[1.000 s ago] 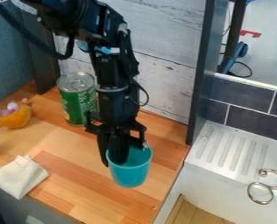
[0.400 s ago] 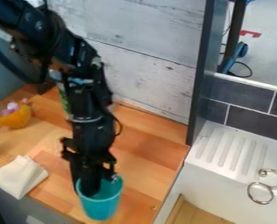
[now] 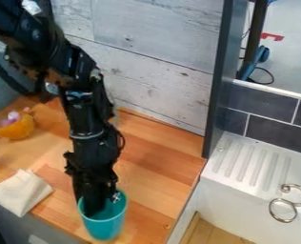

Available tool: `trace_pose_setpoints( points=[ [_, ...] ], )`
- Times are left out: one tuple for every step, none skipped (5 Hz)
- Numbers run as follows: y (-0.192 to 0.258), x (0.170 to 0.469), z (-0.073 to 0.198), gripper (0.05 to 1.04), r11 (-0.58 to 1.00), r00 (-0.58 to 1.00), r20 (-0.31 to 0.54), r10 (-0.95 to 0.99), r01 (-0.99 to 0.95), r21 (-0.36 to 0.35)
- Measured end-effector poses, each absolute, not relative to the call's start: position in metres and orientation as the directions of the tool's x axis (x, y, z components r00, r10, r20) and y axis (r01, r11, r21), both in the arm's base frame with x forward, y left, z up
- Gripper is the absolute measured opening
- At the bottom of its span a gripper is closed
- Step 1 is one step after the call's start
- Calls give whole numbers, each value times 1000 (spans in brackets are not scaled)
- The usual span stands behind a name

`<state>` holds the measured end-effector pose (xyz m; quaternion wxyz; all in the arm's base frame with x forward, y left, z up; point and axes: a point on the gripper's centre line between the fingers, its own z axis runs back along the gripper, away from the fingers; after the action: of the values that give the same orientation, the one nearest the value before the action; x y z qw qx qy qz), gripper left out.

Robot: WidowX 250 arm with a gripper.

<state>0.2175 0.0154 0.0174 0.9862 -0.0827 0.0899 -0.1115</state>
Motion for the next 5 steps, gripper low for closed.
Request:
trace_pose_setpoints(
  points=[
    [21,216,12,109,954,953,-156,-261,230,-193],
    [23,215,11,145,953,950,-158,-268,238,-185],
    [24,212,15,364,950,941,-189,-280,244,-193],
    [23,216,19,662,950,947,-160,-279,248,-189],
    [26,227,34,955,955,958,-96,-269,252,-158]
  ],
)
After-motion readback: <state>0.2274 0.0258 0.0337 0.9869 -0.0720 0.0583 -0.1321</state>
